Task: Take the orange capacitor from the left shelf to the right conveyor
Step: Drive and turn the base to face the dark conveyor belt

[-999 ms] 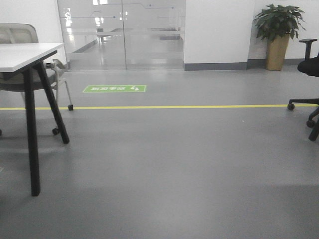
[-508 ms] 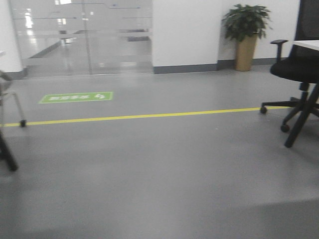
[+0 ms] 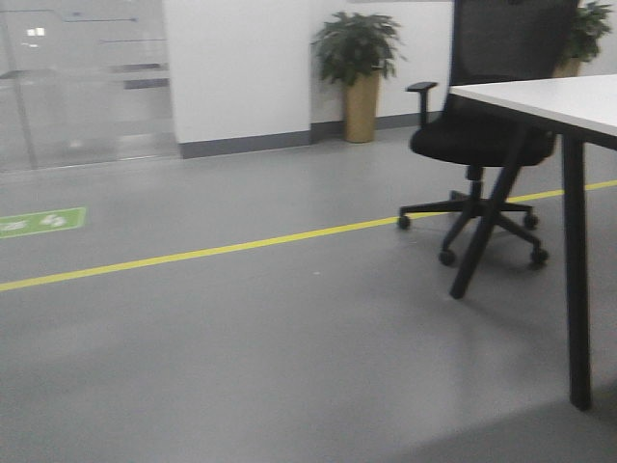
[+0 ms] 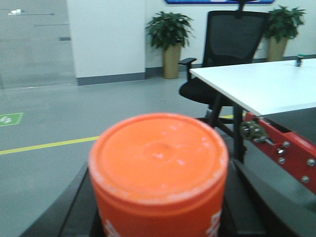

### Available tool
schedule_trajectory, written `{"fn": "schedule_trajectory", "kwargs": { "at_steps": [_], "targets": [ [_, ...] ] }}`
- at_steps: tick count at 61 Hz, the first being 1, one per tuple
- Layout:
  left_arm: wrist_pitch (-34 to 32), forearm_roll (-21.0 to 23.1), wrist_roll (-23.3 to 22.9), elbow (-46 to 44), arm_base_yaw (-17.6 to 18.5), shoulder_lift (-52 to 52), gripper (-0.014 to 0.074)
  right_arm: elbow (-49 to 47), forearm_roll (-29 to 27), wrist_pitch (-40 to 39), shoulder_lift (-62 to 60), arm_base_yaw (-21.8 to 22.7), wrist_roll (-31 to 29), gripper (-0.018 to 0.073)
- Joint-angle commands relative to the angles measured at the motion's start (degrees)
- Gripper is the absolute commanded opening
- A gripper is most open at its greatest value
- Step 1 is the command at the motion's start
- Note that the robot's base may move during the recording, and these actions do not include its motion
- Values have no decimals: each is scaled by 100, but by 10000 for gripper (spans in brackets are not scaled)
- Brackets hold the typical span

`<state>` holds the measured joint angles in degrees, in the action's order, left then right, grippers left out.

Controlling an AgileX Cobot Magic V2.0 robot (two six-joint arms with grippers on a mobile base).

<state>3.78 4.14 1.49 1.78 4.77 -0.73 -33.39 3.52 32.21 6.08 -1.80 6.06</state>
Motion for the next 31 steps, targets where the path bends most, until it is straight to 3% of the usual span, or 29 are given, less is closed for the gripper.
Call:
{"fn": "schedule_trajectory", "kwargs": {
  "at_steps": [1,31],
  "targets": [
    [-517,10,-9,-18,-4,-62,-127,-167,82,-515,99,39,-12,67],
    [-517,10,-9,-18,-4,-62,-127,-162,82,-515,99,38,-12,67]
  ]
}}
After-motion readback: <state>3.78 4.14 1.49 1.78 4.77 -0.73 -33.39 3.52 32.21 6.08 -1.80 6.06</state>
